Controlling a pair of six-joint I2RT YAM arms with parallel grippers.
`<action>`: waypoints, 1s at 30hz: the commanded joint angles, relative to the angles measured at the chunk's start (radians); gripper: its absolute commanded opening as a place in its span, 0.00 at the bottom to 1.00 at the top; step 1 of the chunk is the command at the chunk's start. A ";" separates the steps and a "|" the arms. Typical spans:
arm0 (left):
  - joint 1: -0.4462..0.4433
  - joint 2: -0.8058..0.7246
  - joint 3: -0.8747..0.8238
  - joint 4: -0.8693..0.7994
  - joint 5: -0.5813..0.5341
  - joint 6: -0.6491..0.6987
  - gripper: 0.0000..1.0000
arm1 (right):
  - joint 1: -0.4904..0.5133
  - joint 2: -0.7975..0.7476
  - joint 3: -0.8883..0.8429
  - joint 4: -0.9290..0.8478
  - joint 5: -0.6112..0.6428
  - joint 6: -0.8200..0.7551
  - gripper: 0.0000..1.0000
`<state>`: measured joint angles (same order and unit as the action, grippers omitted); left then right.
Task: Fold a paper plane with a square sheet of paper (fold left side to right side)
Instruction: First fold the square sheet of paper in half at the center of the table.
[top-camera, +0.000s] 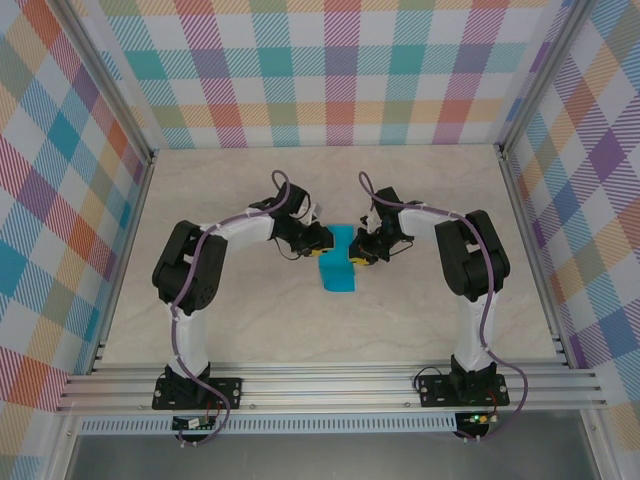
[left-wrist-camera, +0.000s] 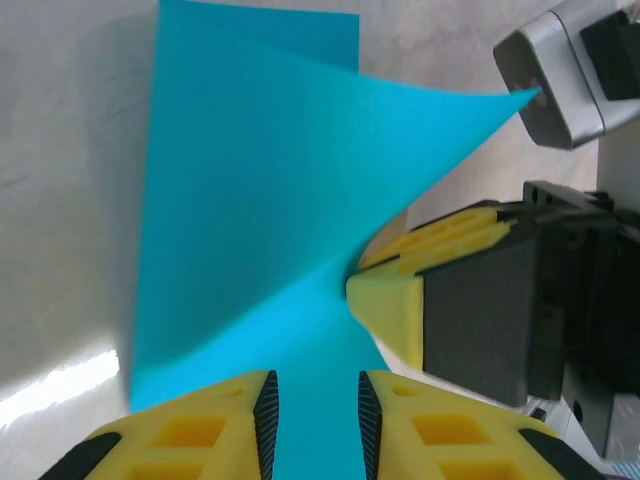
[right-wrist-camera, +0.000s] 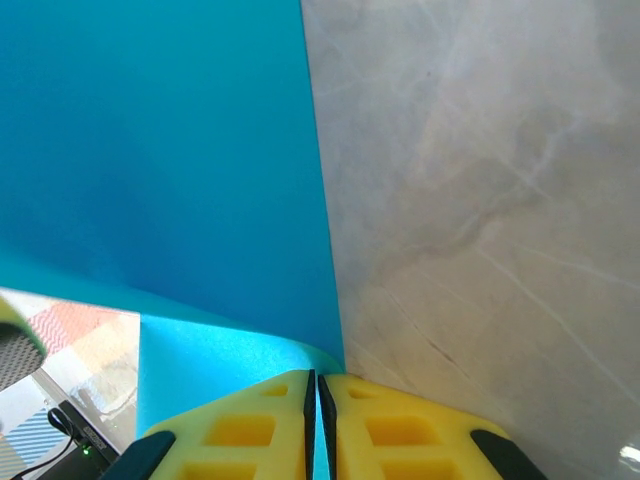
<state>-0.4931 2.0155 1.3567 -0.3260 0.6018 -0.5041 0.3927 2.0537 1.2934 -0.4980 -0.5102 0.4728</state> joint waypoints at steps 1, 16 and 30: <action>-0.009 0.066 0.034 0.011 0.047 0.011 0.29 | 0.011 0.082 -0.020 -0.048 0.084 -0.026 0.13; 0.035 0.062 -0.038 -0.036 -0.091 0.043 0.28 | 0.011 0.086 -0.021 -0.055 0.096 -0.031 0.13; 0.091 -0.041 -0.066 -0.042 -0.041 0.075 0.29 | 0.011 0.086 -0.023 -0.053 0.087 -0.034 0.13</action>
<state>-0.4137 2.0354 1.3056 -0.3401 0.5629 -0.4469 0.3927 2.0563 1.2972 -0.5053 -0.5098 0.4553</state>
